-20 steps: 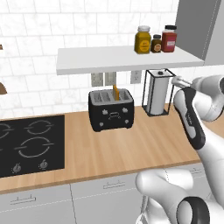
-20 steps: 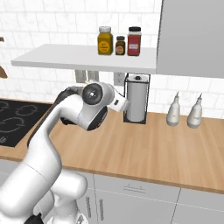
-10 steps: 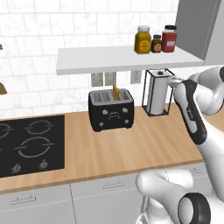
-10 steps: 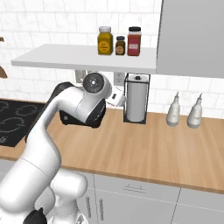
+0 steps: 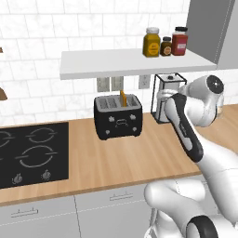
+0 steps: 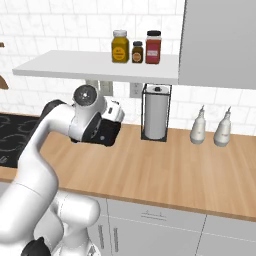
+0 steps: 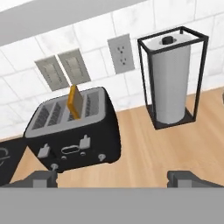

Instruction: Start the toaster. Once the lever pops up, take the bread to the plate on the dining counter.

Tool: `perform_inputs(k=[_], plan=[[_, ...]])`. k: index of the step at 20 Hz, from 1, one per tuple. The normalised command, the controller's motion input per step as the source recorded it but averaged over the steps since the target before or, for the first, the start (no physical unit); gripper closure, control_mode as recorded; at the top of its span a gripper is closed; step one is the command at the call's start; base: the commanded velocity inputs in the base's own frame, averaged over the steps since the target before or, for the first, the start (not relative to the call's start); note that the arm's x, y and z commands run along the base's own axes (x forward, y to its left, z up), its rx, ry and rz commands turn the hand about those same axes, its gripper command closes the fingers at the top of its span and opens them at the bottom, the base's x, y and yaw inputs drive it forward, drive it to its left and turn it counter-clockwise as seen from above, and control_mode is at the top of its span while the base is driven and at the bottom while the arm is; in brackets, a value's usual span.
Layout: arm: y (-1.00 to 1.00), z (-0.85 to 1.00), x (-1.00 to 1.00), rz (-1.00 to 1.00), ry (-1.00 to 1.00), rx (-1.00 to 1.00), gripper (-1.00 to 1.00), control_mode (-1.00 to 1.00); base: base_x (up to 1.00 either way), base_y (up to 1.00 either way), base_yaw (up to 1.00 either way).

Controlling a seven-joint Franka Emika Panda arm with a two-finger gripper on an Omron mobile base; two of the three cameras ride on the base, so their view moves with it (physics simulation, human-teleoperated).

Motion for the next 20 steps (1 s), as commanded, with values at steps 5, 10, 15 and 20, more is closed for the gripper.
perform_inputs(k=[5, 10, 15, 20], plan=[[0.73, -0.04, 0.28, 0.01, 0.12, -0.04, -1.0, -1.0, 0.0, 0.0, 0.0], [0.41, -0.09, 0.22, 0.03, 0.06, 0.0, -1.0, -1.0, 0.0, 0.0, 0.0], [0.3, -0.08, 0.25, 0.05, 0.01, 0.0, -1.0, -1.0, 0.0, 0.0, 0.0], [0.27, -0.26, 0.13, 0.06, -0.01, -0.03, -1.0, -1.0, 0.0, 0.0, 0.0]])
